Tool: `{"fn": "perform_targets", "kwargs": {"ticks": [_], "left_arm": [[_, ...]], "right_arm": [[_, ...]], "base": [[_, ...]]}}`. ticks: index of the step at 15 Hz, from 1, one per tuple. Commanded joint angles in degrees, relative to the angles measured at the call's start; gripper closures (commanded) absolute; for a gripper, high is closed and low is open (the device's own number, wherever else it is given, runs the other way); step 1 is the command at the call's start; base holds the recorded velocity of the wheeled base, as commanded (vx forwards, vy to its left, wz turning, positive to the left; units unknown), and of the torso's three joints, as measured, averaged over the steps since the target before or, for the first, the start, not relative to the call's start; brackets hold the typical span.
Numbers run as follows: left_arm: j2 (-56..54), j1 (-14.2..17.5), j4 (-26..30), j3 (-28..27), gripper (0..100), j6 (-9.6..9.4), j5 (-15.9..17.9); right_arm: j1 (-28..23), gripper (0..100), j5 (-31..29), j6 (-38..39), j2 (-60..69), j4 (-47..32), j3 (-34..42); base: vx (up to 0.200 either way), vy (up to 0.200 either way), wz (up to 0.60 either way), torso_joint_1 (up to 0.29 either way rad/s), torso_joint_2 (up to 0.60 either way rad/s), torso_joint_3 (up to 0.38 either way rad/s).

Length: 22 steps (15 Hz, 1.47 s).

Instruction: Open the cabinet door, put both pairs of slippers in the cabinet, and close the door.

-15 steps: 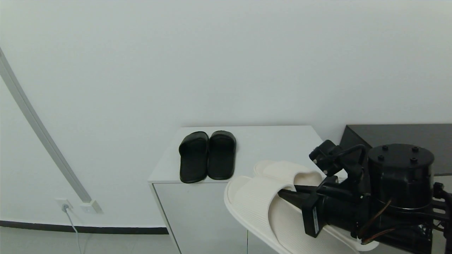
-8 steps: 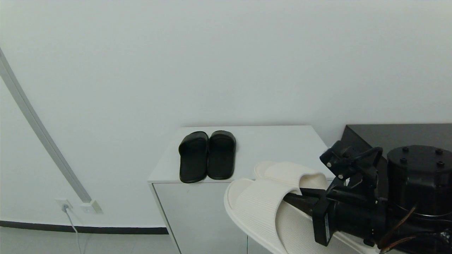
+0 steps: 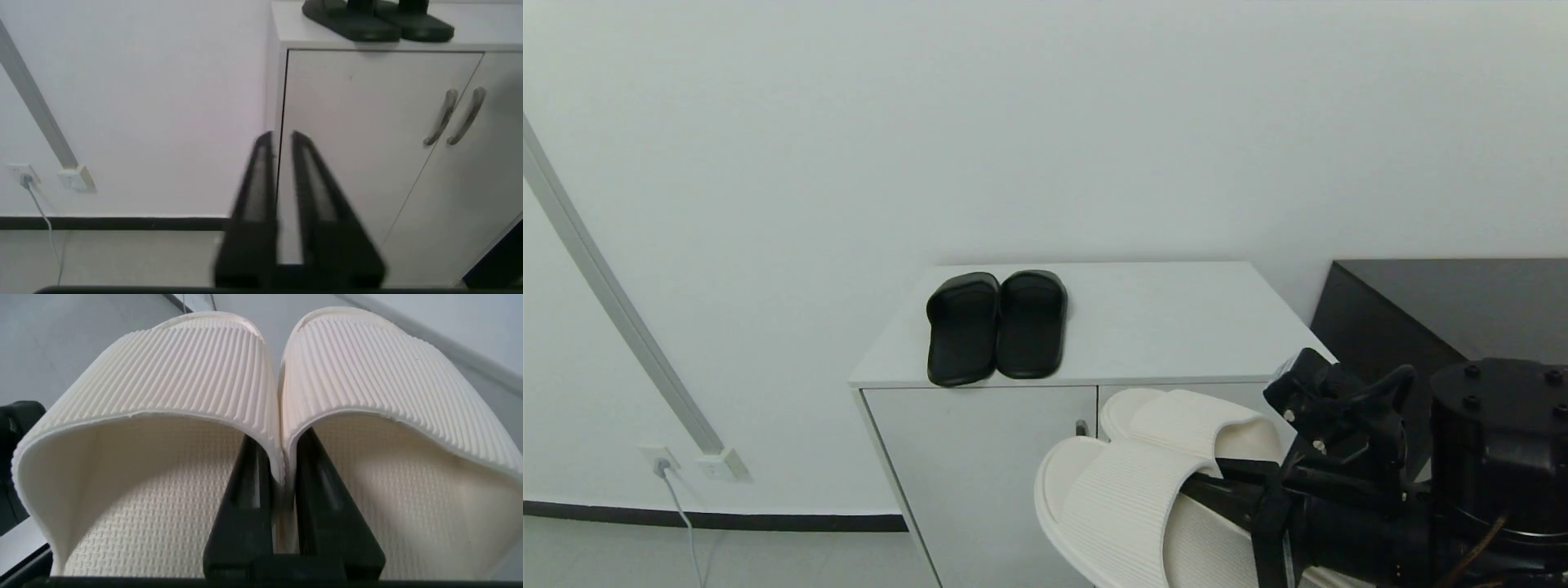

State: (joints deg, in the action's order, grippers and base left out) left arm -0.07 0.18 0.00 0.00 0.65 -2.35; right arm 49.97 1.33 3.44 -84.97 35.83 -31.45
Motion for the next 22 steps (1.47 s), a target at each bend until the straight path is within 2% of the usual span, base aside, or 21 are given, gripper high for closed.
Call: {"fn": "perform_targets", "kwargs": {"ticks": [1,13,22], "left_arm": [[0.1,0.0,0.0,0.0,0,0.06,0.0],[0.1,0.0,0.0,0.0,0,-0.03,0.0],[0.1,0.0,0.0,0.0,0,-0.03,0.0]], "right_arm": [[0.1,100,0.1,0.0,-0.3,0.0,0.2],[0.1,100,0.0,0.0,-0.5,0.1,0.6],[0.2,100,0.0,-0.4,-0.5,0.1,1.0]], "base": [[0.000,0.000,0.00,-0.222,0.54,0.310],[0.000,0.000,0.00,-0.183,0.51,0.321],[0.000,0.000,0.00,-0.101,0.46,0.358]]}}
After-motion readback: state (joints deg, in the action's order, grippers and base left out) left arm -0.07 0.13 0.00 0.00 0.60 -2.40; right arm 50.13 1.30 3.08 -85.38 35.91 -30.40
